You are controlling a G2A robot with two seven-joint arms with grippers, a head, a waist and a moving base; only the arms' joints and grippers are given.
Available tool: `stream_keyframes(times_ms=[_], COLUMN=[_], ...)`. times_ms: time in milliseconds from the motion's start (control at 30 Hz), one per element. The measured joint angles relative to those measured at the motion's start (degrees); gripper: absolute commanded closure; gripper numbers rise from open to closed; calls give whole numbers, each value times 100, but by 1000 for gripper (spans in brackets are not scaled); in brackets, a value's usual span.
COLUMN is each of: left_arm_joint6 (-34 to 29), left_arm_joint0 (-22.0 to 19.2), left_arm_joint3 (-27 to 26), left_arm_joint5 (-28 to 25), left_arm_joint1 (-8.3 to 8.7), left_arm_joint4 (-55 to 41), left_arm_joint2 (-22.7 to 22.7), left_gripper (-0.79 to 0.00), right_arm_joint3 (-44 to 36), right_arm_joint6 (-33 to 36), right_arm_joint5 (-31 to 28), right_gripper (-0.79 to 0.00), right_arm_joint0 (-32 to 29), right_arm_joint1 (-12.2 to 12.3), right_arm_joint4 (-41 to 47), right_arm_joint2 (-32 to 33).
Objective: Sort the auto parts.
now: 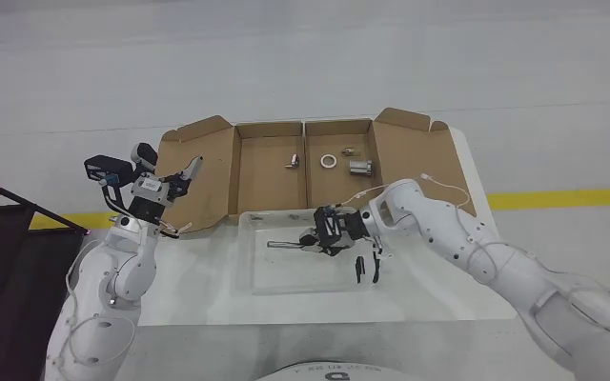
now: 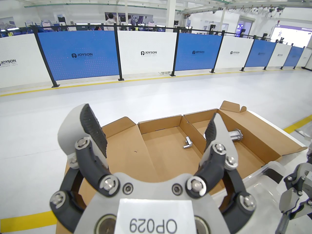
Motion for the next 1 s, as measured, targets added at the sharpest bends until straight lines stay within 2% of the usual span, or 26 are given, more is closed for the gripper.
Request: stream_keyframes(times_ms=[167, 233, 1000], left_arm_joint6=[0, 0, 0], left_arm_joint0=[0, 0, 0], left_arm_joint3=[0, 0, 0], left_arm_joint5=[0, 0, 0], left_arm_joint1=[0, 0, 0], left_arm_joint4=[0, 0, 0], left_arm_joint2=[0, 0, 0], left_gripper=[-785, -785, -785], right_arm_joint3=[149, 153, 151], right_arm_joint6=[-766, -833, -808], right_arm_joint5=[0, 0, 0], right_gripper=[0, 0, 0], right_arm_joint0=[716, 823, 791], right_arm_joint1=[196, 210, 207], right_arm_joint4=[1218, 1503, 1367], right_arm_joint2=[-1161, -1419, -1290])
